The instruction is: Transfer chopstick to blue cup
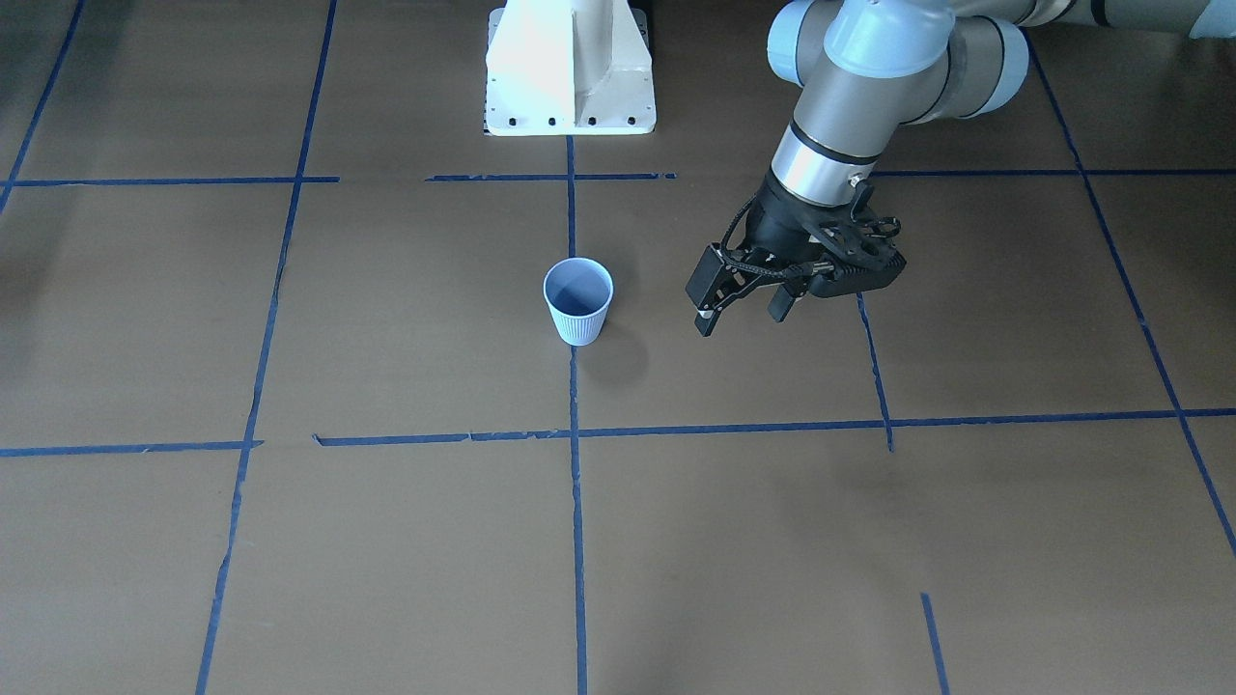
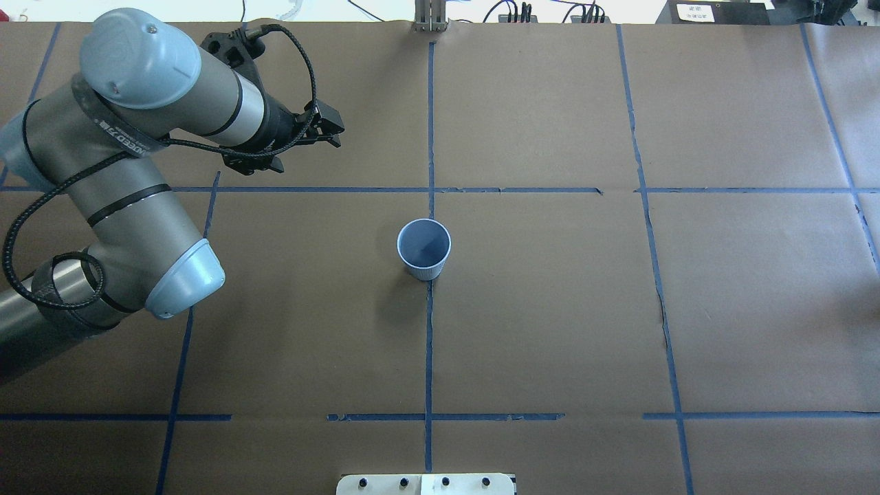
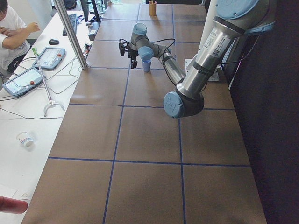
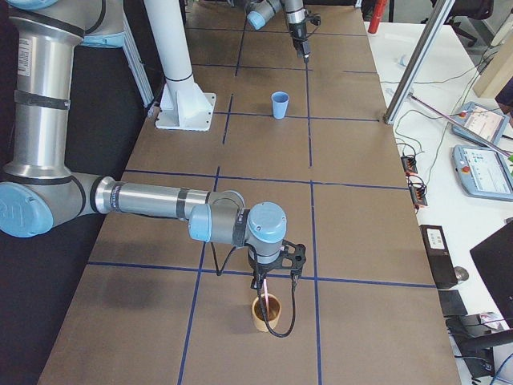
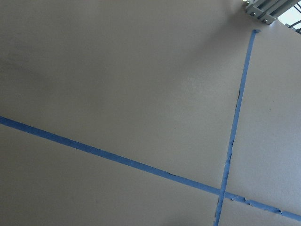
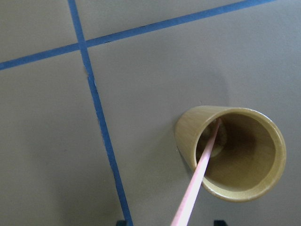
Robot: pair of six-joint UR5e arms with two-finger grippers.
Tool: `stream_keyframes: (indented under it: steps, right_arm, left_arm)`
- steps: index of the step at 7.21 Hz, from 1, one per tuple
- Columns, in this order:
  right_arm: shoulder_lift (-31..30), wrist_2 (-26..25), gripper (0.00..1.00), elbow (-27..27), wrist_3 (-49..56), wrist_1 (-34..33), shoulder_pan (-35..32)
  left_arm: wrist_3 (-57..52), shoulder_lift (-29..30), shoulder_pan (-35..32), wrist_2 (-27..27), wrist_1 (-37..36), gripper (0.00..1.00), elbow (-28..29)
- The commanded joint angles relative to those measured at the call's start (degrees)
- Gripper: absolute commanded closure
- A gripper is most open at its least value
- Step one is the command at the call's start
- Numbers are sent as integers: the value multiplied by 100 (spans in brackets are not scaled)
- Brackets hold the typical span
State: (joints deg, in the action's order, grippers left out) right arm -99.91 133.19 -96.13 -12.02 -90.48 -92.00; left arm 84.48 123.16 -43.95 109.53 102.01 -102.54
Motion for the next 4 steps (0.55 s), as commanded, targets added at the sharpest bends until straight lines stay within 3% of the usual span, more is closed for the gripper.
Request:
stream_keyframes:
  steps: [1,4]
  right_arm:
    - [-20,40,27,76,-703,-5,-168]
    - [68,207,27,120,-1925,135,-406]
  left_arm:
    - [-28,15,9,-89,38,0,-20]
    - [-37,7,0,-221,64,0,-151]
